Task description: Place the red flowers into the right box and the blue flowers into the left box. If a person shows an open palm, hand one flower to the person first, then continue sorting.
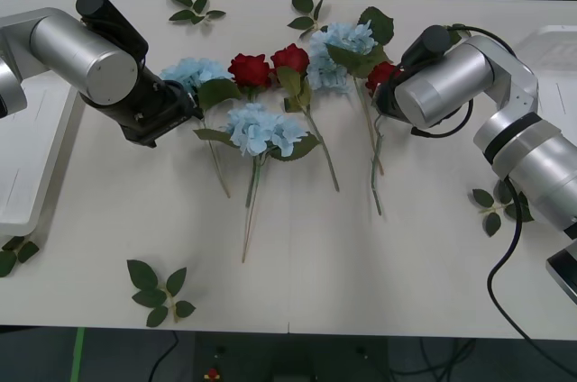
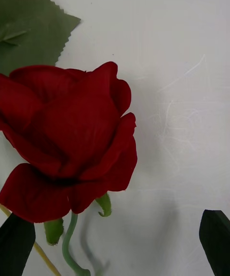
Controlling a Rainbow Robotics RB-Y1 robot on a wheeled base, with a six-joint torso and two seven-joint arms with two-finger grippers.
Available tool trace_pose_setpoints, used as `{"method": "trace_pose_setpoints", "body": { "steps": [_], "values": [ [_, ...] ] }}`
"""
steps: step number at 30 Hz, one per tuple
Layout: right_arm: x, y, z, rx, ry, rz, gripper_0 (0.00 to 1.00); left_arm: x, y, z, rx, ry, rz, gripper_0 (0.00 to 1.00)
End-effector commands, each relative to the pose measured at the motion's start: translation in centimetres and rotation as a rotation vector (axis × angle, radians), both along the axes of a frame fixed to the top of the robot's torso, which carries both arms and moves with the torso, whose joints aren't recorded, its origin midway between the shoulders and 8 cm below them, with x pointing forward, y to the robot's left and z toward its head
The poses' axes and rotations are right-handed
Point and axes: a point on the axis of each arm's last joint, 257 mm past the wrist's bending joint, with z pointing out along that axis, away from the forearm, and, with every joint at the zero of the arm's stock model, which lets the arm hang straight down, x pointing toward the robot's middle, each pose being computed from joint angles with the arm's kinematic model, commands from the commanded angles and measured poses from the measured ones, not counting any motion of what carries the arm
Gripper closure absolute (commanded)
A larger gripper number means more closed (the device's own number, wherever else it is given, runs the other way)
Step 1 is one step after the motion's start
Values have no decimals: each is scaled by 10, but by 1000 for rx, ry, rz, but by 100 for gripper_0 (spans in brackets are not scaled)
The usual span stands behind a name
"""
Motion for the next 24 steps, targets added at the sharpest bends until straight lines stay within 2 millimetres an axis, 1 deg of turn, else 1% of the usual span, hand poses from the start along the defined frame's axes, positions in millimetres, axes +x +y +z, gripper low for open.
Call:
{"method": "trace_pose_setpoints", "body": {
  "steps": [1, 3, 4, 6, 11, 15, 16, 17, 18, 19, 20, 21, 22, 24],
  "values": [
    [14, 31, 19, -21, -50, 52, 0, 26, 12, 35, 21, -78, 6, 0],
    [14, 33, 14, -31, -51, 61, 0, 25, 4, 31, 41, -70, -11, 0],
    [14, 34, 12, -31, -50, 62, 0, 26, 4, 31, 48, -70, -13, 0],
    [17, 37, 10, -27, -54, 64, 0, 28, -5, 27, 57, -65, -21, 0],
    [23, 42, 0, -34, -55, 61, 0, 37, -26, 21, 71, -75, -40, 0],
    [31, 48, -3, -40, -65, 57, 0, 39, -42, 14, 96, -83, -77, 0],
    [32, 49, -3, -39, -67, 58, 0, 39, -42, 12, 101, -82, -77, 0],
    [33, 51, -3, -37, -68, 57, 0, 37, -48, 9, 108, -78, -90, 0],
    [33, 51, -4, -38, -68, 57, 0, 37, -49, 6, 117, -76, -97, 0],
    [34, 52, -3, -38, -70, 58, 4, 36, -51, 5, 123, -75, -102, 0],
    [33, 53, -3, -37, -68, 60, 57, 35, -53, 3, 135, -74, -112, 0],
    [33, 52, -3, -39, -69, 60, 93, 34, -52, -1, 150, -72, -123, 0],
    [33, 52, -3, -41, -68, 62, 98, 34, -53, -1, 156, -75, -129, 0],
    [34, 52, -3, -45, -70, 66, 100, 32, -51, -7, 180, -73, -141, 0]
  ]
}}
